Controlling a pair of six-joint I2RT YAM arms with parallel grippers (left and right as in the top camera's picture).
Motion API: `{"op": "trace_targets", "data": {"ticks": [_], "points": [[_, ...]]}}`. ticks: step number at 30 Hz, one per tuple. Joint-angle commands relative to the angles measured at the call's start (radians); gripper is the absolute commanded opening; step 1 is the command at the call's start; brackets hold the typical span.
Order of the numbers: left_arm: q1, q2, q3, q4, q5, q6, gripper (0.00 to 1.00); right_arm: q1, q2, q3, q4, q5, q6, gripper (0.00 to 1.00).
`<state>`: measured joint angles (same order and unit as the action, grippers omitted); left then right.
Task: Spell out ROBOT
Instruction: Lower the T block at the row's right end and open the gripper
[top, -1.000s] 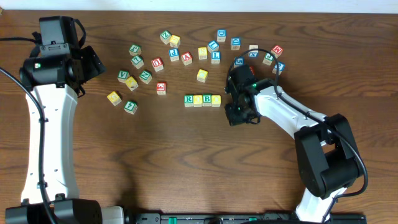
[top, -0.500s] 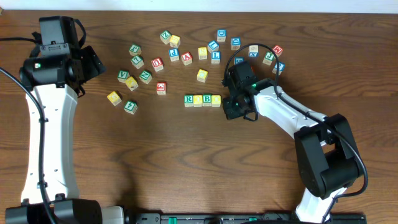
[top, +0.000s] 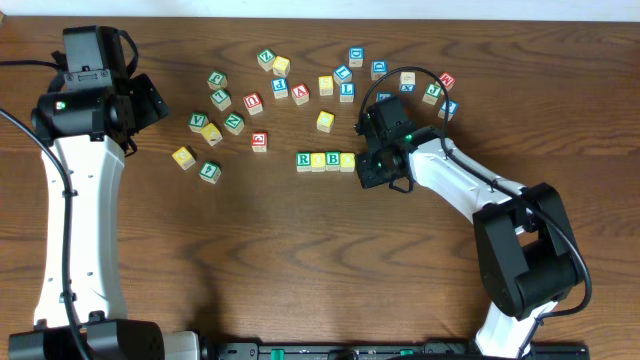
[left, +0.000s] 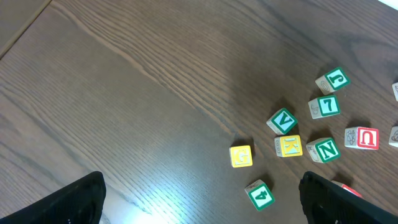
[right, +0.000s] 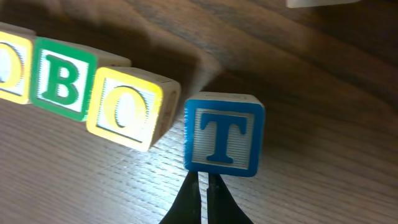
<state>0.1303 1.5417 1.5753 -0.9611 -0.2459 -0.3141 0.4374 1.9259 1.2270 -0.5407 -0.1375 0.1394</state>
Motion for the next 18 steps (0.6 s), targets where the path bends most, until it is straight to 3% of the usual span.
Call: {"op": "trace_targets", "data": {"ticks": [1,8,18], "points": [[0.004,-0.01,-0.015,0.001,-0.017,-0.001,0.98,0.004,-0.047,0.017,-0.003,-0.03,0.006,0.01],[0.004,-0.01,-0.015,0.001,-0.017,-0.001,0.98,-0.06,-0.132,0.021,-0.025,0.072,0.17,0.01],[0.004,-0.01,-0.015,0.001,-0.017,-0.001,0.98,-0.082,-0.035,0.019,-0.005,0.087,0.274,0.01]]}}
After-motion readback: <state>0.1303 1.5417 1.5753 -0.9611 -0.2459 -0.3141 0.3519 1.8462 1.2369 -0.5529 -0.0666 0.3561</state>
